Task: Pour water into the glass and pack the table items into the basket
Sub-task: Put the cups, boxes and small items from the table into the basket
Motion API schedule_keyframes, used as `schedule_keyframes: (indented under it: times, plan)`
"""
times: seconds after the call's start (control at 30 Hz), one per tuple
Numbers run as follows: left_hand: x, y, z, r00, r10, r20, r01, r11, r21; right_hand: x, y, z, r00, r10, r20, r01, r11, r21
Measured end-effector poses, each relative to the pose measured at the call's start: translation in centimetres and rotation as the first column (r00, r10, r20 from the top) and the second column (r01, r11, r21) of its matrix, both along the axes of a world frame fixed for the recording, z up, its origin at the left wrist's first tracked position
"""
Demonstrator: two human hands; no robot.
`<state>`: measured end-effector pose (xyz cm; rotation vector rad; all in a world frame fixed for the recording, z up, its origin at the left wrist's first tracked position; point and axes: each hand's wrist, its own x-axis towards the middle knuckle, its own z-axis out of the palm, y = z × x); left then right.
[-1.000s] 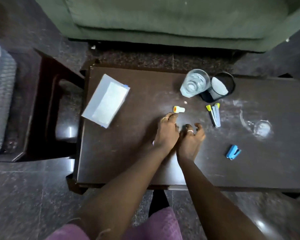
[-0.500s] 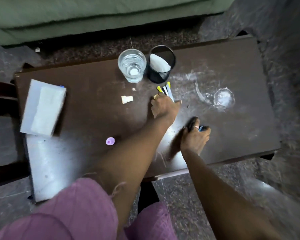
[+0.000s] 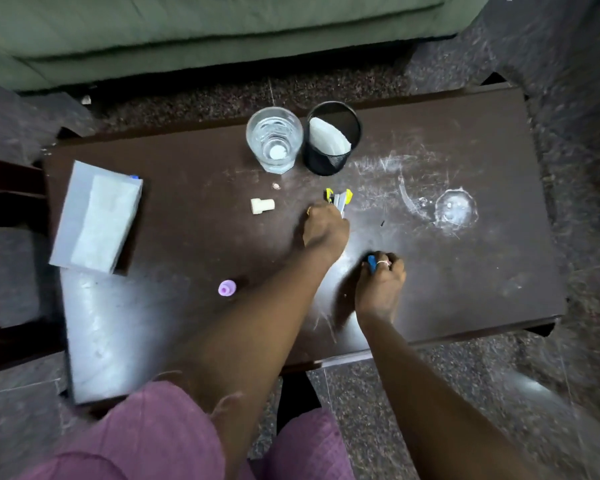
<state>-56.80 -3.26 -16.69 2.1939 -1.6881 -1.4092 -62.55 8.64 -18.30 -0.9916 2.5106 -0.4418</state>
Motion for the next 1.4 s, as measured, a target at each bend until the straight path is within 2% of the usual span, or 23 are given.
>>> schedule_keyframes:
  times: [0.2,0.3,0.43,0.53,0.7,0.83,0.97,1.03,1.13,1.2,1.3,1.4]
  plan:
    - [6.3,1.8,1.5,0.998,-0.045,-0.035,0.044,0.998,-0.048,6.9,-1.8,0.7,0.984,0.157,0.083,-0.149,0.984,-0.096]
    - [10.8,1.6,2.4,0.999,-0.004,-0.033,0.003,0.999,-0.033,11.1,-2.9,1.1,0.970,0.142,0.198,-0.117,0.985,-0.129]
    - [18.4,0.4,3.9,0.991,0.132,-0.012,-0.132,0.991,-0.010,17.4,-4.9,2.5,0.942,0.299,0.153,-0.270,0.945,-0.183]
    - [24.9,-0.4,5.5,0.966,0.258,-0.006,-0.258,0.966,-0.026,22.6,-7.0,3.9,0.926,0.344,0.158,-0.306,0.926,-0.222]
    - [37.5,-1.7,9.2,0.846,0.532,-0.017,-0.530,0.838,-0.131,33.5,-10.8,7.5,0.863,0.428,0.267,-0.351,0.890,-0.291]
    - [48.1,-1.5,13.2,0.673,0.738,-0.056,-0.710,0.623,-0.329,43.1,-13.2,11.0,0.733,0.564,0.380,-0.408,0.812,-0.418]
    - [56.2,-0.6,15.3,0.518,0.856,-0.003,-0.761,0.459,-0.458,51.6,-14.3,13.8,0.582,0.674,0.455,-0.466,0.735,-0.492]
    - [58.6,0.0,15.4,0.489,0.872,0.025,-0.770,0.444,-0.459,54.8,-14.3,14.6,0.518,0.712,0.474,-0.499,0.702,-0.508]
    - [59.9,0.5,15.2,0.521,0.853,0.016,-0.770,0.478,-0.424,58.3,-14.0,15.0,0.439,0.769,0.464,-0.573,0.638,-0.515]
    - [59.9,0.8,15.0,0.556,0.831,0.020,-0.749,0.512,-0.421,59.7,-13.9,14.8,0.402,0.792,0.460,-0.637,0.603,-0.480]
    - [60.2,1.1,14.7,0.556,0.826,0.092,-0.745,0.544,-0.387,60.7,-13.8,14.1,0.357,0.812,0.463,-0.731,0.551,-0.403]
    - [60.6,1.9,14.5,0.525,0.844,0.114,-0.771,0.528,-0.357,61.1,-13.7,13.4,0.287,0.874,0.393,-0.836,0.429,-0.343]
